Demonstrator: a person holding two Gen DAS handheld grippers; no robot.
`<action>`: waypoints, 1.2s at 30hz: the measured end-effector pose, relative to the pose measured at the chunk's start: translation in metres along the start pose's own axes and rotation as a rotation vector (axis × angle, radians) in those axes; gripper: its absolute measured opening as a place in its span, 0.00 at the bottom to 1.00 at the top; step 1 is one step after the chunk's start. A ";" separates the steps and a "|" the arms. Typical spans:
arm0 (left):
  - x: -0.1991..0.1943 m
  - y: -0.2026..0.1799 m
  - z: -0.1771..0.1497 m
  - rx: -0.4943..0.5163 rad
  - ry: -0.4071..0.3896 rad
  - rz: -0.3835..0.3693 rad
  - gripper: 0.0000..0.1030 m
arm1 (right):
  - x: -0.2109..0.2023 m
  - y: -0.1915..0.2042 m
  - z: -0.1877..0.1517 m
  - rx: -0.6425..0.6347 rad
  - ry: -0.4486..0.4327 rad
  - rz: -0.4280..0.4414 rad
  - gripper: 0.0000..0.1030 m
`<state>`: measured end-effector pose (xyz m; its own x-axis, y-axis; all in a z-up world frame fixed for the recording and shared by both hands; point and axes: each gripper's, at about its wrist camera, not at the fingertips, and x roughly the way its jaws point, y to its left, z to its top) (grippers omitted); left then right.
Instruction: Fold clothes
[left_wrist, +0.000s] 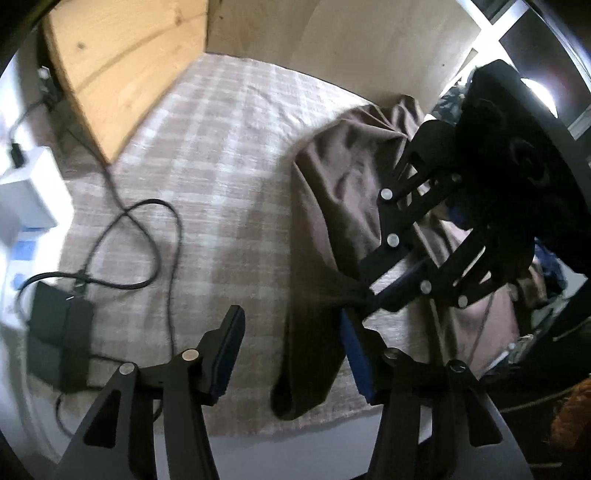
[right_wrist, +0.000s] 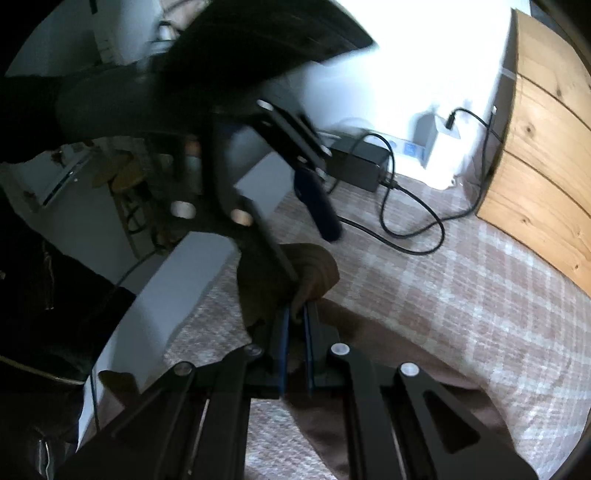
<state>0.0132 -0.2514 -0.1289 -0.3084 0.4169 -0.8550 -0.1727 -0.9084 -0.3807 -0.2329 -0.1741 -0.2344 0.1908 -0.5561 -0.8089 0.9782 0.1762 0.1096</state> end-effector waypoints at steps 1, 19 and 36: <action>0.001 0.000 0.002 0.007 0.007 -0.014 0.50 | 0.000 0.001 0.000 -0.008 0.007 -0.001 0.07; 0.028 -0.025 0.016 0.113 0.105 -0.115 0.49 | -0.023 0.002 -0.006 -0.096 0.039 0.002 0.07; -0.042 -0.005 -0.005 -0.084 -0.130 0.192 0.07 | -0.087 -0.094 -0.056 0.340 -0.013 -0.292 0.26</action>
